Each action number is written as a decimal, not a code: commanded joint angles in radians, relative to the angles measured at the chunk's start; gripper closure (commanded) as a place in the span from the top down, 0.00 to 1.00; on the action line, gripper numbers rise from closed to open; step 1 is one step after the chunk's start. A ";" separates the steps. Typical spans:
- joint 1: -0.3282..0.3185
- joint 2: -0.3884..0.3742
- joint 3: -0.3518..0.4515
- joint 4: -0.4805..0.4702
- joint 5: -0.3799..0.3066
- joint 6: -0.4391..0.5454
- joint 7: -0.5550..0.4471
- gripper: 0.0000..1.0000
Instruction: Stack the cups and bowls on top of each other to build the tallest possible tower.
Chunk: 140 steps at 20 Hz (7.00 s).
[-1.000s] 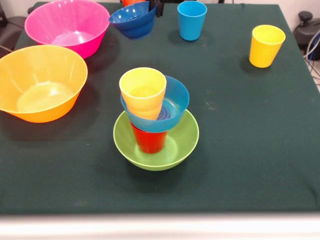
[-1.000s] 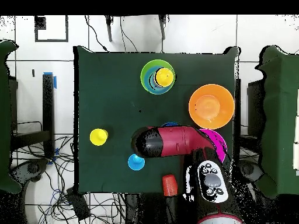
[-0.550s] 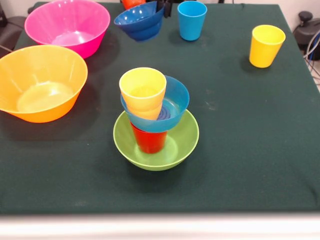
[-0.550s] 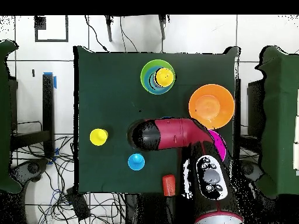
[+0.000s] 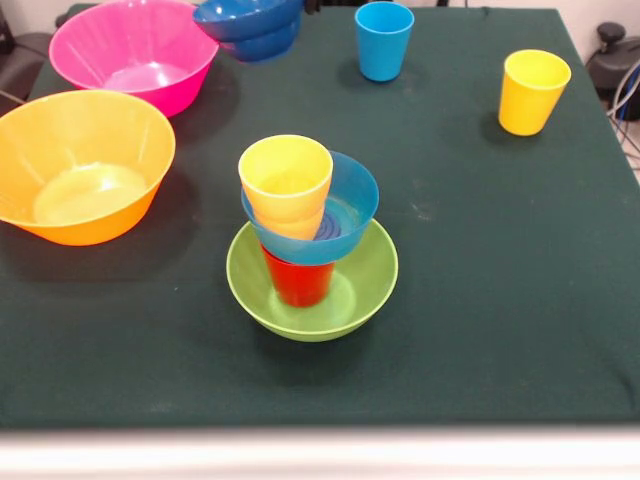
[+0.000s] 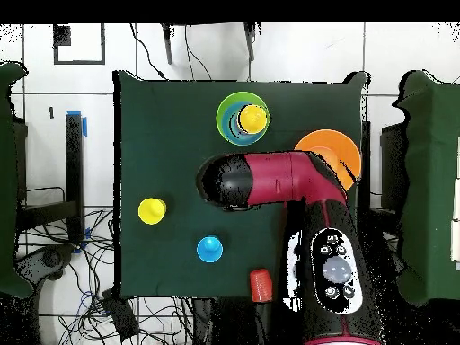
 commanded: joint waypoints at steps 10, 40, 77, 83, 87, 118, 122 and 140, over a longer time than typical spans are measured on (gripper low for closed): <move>0.064 0.110 0.077 -0.312 -0.073 0.145 -0.102 0.00; 0.129 0.242 0.042 -0.609 -0.066 0.414 -0.172 0.00; 0.096 0.158 0.053 -0.494 -0.054 0.427 -0.205 0.00; 0.108 0.195 0.069 -0.566 -0.059 0.432 -0.184 0.00; 0.121 0.225 0.073 -0.597 -0.063 0.426 -0.155 0.00; 0.167 0.403 0.066 -0.903 -0.046 0.535 -0.155 0.00; 0.179 0.404 0.052 -0.916 -0.051 0.563 -0.163 0.00; 0.168 0.331 -0.022 -0.724 -0.063 0.495 -0.215 0.00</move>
